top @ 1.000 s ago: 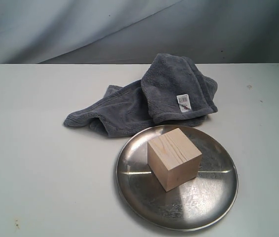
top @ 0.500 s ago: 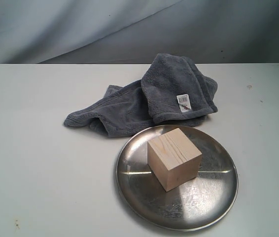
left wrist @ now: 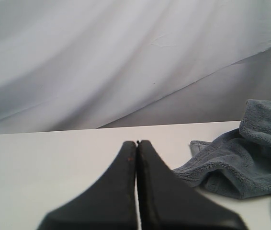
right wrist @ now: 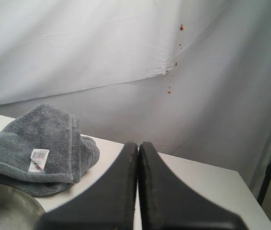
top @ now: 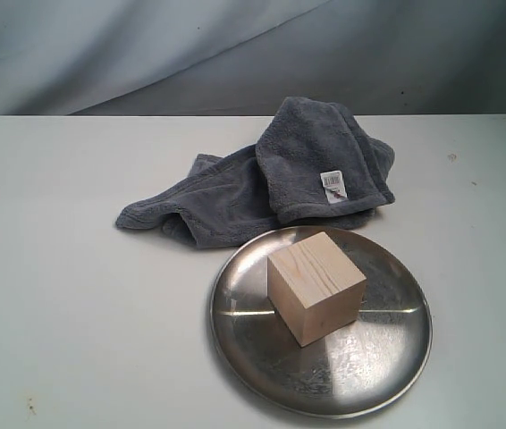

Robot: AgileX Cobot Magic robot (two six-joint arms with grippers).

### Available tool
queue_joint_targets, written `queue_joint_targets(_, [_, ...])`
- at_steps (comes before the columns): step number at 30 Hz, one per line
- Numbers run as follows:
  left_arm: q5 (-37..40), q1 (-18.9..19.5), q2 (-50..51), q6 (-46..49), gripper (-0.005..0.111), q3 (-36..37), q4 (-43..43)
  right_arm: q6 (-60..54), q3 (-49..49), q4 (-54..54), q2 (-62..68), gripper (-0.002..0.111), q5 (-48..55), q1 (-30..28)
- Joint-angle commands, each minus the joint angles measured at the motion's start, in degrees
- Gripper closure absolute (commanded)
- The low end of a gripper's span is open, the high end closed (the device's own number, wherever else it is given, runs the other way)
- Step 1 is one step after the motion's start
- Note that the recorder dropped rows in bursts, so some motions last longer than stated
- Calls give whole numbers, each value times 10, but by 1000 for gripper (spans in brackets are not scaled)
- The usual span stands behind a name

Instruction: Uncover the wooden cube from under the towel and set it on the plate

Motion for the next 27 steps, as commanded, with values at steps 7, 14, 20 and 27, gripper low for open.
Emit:
queue_joint_targets(7, [-6,1,-2,-1,107,3,-1,-4,2,5,-2,108,-1,1])
queue_joint_targets(14, [-6,1,-2,-1,107,3,-1,-4,2,16,-2,108,-1,1])
queue_joint_targets(20, [-6,1,-2,-1,107,3,-1,-4,2,16,-2,108,-1,1])
queue_joint_targets(27, [-6,1,-2,-1,107,3,-1,-4,2,16,-2,108,-1,1])
